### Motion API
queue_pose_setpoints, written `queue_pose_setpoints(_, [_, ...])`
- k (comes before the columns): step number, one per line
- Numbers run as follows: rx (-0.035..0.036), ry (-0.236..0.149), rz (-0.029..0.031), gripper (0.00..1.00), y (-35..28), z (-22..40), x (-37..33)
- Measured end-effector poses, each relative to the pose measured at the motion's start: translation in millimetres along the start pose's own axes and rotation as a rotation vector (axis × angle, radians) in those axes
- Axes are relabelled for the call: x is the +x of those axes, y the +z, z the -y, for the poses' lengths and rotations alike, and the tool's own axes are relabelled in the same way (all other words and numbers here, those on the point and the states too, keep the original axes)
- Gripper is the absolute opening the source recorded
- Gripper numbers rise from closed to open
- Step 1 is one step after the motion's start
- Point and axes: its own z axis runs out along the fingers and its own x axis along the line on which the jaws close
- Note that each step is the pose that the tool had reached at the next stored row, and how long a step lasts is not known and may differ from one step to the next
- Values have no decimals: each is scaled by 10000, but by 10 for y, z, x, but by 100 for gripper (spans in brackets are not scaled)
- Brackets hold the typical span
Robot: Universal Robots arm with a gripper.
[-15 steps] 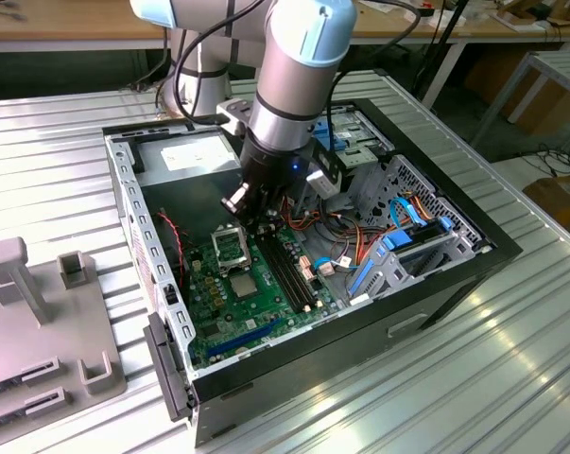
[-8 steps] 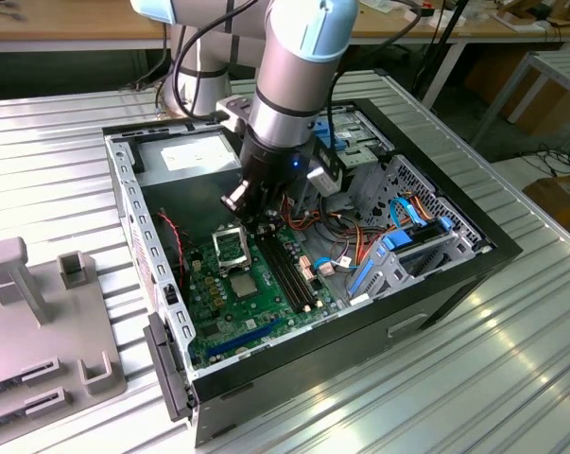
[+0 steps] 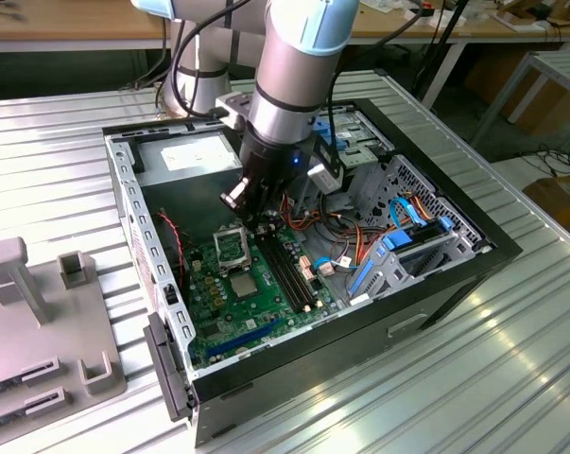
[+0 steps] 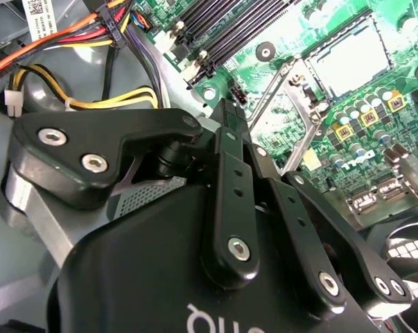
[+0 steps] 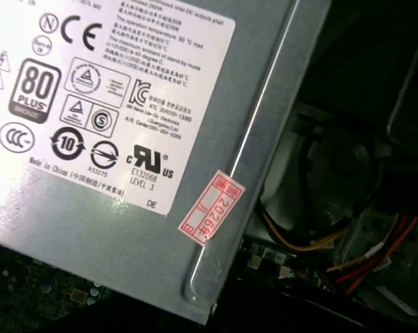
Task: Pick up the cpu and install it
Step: 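Close the cpu cover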
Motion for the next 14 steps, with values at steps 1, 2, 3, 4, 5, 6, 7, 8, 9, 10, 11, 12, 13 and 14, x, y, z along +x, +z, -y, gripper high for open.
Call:
queue_pose_setpoints(1, [4, -1, -1, 11, -7, 0, 2])
queue_pose_setpoints(2, [7, -3, -2, 11, -12, 0, 3])
queue_pose_setpoints(3, [10, -5, -3, 11, -18, -1, 4])
queue_pose_setpoints(4, [13, -7, -5, 11, -24, 0, 5])
queue_pose_setpoints(5, [17, -9, -6, 11, -30, -1, 6])
queue_pose_setpoints(6, [18, -13, -6, 11, -36, -1, 7])
queue_pose_setpoints(7, [21, -16, -7, 11, -41, -1, 8])
queue_pose_setpoints(8, [22, -19, -8, 11, -45, -1, 9])
queue_pose_setpoints(9, [24, -25, -9, 11, -51, 0, 11])
queue_pose_setpoints(10, [26, -30, -8, 11, -55, 0, 13])
queue_pose_setpoints(11, [29, -40, -10, 11, -59, 0, 17])
queue_pose_setpoints(12, [32, -49, -11, 11, -61, 1, 19])
queue_pose_setpoints(13, [36, -71, -13, 11, -63, 1, 22])
queue_pose_setpoints(14, [39, -87, -14, 11, -64, 1, 23])
